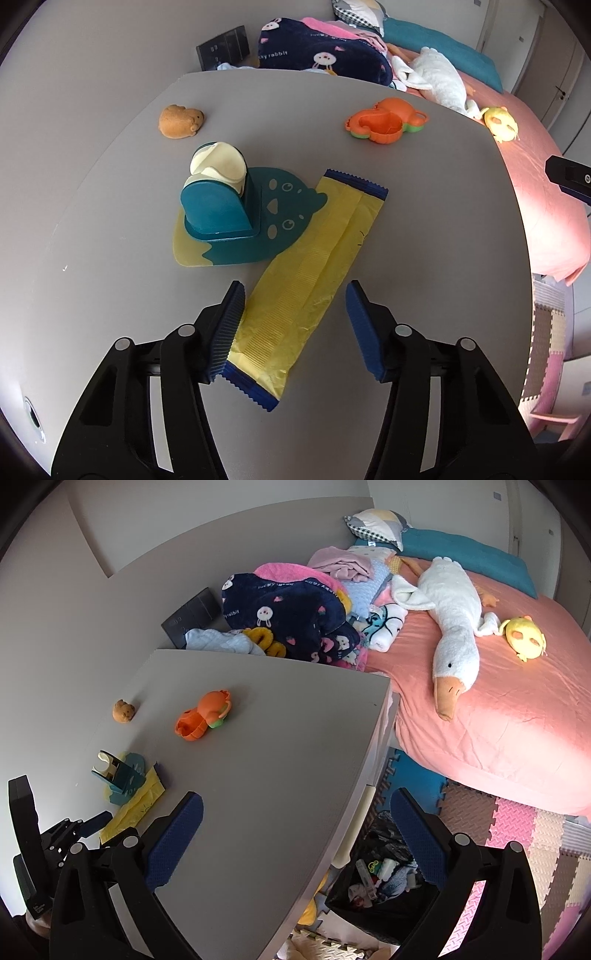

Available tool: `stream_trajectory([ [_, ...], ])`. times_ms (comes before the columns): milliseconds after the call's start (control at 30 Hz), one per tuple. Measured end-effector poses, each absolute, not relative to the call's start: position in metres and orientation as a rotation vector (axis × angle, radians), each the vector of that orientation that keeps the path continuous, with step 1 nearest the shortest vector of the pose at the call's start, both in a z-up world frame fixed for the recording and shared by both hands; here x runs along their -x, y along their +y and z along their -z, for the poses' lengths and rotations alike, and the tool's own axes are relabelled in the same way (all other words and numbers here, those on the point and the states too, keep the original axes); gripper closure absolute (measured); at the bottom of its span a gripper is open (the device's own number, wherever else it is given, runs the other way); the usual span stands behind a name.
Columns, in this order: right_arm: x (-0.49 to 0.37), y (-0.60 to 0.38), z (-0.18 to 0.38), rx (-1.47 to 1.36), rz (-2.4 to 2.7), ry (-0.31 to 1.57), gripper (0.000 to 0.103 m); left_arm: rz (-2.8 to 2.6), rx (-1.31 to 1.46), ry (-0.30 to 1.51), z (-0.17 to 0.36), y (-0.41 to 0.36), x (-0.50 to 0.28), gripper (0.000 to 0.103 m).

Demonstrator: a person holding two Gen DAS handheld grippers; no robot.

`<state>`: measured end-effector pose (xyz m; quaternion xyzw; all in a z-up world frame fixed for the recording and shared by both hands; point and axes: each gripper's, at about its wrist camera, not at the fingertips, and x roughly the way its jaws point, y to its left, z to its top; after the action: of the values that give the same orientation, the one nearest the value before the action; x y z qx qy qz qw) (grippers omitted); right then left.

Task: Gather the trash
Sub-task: 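Move the left tool to the yellow wrapper while the right tool approaches the orange toy, then grasp the yellow wrapper with the left tool while the right tool grasps the orange toy, then carry the yellow wrapper and orange toy in both tools over the bin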

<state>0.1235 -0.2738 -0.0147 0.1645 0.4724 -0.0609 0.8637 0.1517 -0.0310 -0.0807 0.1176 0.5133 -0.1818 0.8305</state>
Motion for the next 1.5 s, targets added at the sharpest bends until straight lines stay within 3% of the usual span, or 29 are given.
stream_trajectory([
  [367,-0.152,-0.257,0.021,-0.343,0.079,0.998,0.002,0.391,-0.181,1.083,0.079,-0.030,-0.147,0.074],
  [700,-0.167,-0.249,0.027,-0.333,0.056,1.011,0.002,0.426,-0.113,0.973,0.050,-0.032,-0.132,0.074],
  [1100,-0.217,-0.222,0.050,-0.401,-0.011,1.034,0.002,0.300,-0.048,0.921,0.026,0.021,-0.137,0.074],
  [1300,-0.239,-0.214,0.064,-0.452,0.012,1.054,0.011,0.258,-0.022,0.919,0.023,0.041,-0.139,0.074],
  [1433,-0.251,-0.212,0.065,-0.482,0.057,1.035,0.029,0.247,-0.016,0.920,0.024,0.047,-0.139,0.074],
  [1500,-0.257,-0.211,0.064,-0.485,0.080,1.034,0.033,0.246,-0.014,0.923,0.025,0.049,-0.140,0.074],
])
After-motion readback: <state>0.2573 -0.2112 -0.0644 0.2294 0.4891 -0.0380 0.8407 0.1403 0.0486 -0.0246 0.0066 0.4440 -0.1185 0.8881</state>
